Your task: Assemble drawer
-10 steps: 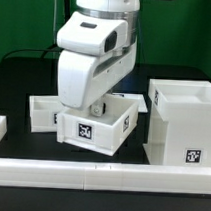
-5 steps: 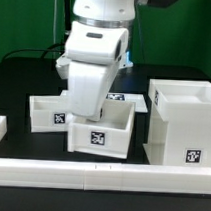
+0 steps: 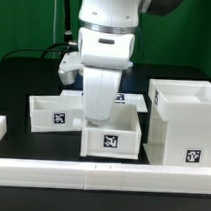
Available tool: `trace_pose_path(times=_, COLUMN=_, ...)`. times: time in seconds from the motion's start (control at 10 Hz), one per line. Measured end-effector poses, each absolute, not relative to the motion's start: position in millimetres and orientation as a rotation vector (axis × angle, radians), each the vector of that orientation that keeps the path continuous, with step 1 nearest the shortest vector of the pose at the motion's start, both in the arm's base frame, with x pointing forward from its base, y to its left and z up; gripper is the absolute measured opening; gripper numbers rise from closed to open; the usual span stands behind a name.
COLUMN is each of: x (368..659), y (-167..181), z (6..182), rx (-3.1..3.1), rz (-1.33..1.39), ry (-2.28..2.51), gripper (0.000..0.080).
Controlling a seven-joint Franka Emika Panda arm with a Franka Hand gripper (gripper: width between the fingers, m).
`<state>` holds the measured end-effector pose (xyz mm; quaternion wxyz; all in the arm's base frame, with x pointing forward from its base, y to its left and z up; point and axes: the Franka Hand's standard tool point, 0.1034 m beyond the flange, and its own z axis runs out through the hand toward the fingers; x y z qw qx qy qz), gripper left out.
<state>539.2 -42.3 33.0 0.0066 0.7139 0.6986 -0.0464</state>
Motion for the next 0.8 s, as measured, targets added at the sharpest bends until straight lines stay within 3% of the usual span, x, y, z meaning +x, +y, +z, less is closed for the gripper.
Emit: trace_pose_path(times=0.8, x=545, y=-25, z=16.9, rx=2.198, rz=-0.054, ry=2.177, gripper=0.0038)
